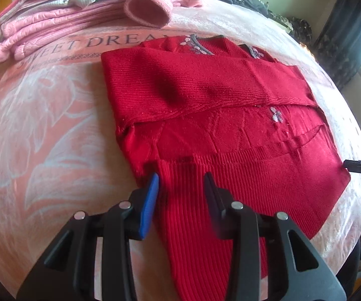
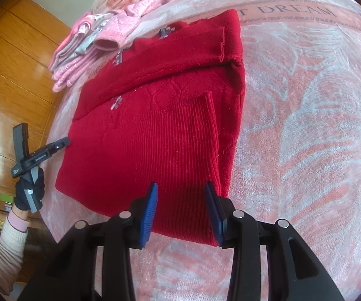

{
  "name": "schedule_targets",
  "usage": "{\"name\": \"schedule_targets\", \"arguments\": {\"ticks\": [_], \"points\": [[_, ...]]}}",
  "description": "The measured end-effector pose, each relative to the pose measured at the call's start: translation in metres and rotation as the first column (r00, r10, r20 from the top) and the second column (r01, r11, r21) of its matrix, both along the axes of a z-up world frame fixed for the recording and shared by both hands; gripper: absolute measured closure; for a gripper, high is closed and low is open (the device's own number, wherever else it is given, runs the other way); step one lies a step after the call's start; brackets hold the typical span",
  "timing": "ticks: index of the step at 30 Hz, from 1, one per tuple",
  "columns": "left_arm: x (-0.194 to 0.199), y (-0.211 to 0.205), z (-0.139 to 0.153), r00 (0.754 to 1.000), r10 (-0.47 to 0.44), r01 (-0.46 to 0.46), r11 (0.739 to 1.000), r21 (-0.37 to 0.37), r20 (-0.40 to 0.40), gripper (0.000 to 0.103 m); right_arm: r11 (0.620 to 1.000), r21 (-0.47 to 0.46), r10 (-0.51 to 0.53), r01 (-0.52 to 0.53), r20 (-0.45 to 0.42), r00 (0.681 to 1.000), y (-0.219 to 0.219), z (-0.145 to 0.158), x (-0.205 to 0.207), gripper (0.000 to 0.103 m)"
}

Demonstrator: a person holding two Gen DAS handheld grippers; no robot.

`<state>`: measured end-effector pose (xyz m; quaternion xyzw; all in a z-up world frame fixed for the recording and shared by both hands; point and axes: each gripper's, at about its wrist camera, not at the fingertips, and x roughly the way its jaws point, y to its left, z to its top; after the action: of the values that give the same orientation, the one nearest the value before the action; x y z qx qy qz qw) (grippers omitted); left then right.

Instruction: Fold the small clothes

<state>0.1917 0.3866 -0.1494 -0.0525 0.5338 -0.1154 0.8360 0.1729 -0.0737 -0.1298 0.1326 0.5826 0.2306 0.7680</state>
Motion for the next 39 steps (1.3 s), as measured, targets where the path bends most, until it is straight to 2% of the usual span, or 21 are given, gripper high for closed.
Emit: {"name": "schedule_targets", "arguments": {"ticks": [8,10,12,17,20,24,30,32,36,37,38,39], "points": [[0.009,-0.002,-0.009,1.0,-0.014,0.014,1.0,0.003,-0.01,0.07,0.999,-0.022,0.036,-0.035,0.02,0.999,0.013,-0.002,0.007,0.063],[0.01,-0.003,-0.009,1.0,-0.02,0.02,1.0,-0.004,-0.006,0.082,0.998,-0.03,0.061,-0.06,0.039,0.997,0.018,0.001,0.009,0.063],[0.01,-0.004,-0.008,1.0,-0.021,0.021,1.0,-0.005,0.001,0.099,0.995,-0.056,0.081,-0.078,0.064,0.995,0.023,0.004,0.012,0.063],[0.005,-0.004,-0.001,0.999,-0.007,0.008,1.0,-0.015,0.031,0.1,0.991,-0.074,0.116,-0.108,0.103,0.988,0.031,0.01,0.022,0.062],[0.001,-0.002,0.003,0.999,0.009,-0.008,1.0,-0.015,0.054,0.1,0.984,-0.129,0.146,-0.127,0.149,0.978,0.036,0.013,0.028,0.057],[-0.002,0.003,0.004,0.998,0.021,-0.018,0.998,-0.056,0.056,0.1,0.97,-0.195,0.176,-0.145,0.152,0.973,0.043,0.01,0.042,0.057],[0.005,-0.002,-0.008,0.999,0.016,-0.016,1.0,-0.018,0.032,0.099,0.952,-0.282,0.165,-0.118,0.148,0.975,0.047,-0.003,0.067,0.057],[0.007,-0.003,-0.011,1.0,0.016,-0.016,1.0,0.005,0.023,0.096,0.943,-0.315,0.16,-0.108,0.144,0.977,0.047,-0.008,0.073,0.053],[0.009,-0.004,-0.014,1.0,0.014,-0.014,1.0,0.01,0.015,0.094,0.934,-0.328,0.191,-0.14,0.129,0.973,0.051,-0.016,0.078,0.051],[0.009,-0.004,-0.014,1.0,0.012,-0.012,1.0,0.014,0.014,0.094,0.925,-0.349,0.209,-0.149,0.142,0.968,0.054,-0.015,0.076,0.057],[0.009,-0.005,-0.014,1.0,0.009,-0.009,1.0,0.018,0.017,0.094,0.923,-0.353,0.221,-0.155,0.152,0.963,0.056,-0.013,0.074,0.075],[0.009,-0.005,-0.014,1.0,0.006,-0.007,1.0,0.02,0.018,0.096,0.92,-0.352,0.24,-0.17,0.167,0.956,0.058,-0.011,0.069,0.083]]}}
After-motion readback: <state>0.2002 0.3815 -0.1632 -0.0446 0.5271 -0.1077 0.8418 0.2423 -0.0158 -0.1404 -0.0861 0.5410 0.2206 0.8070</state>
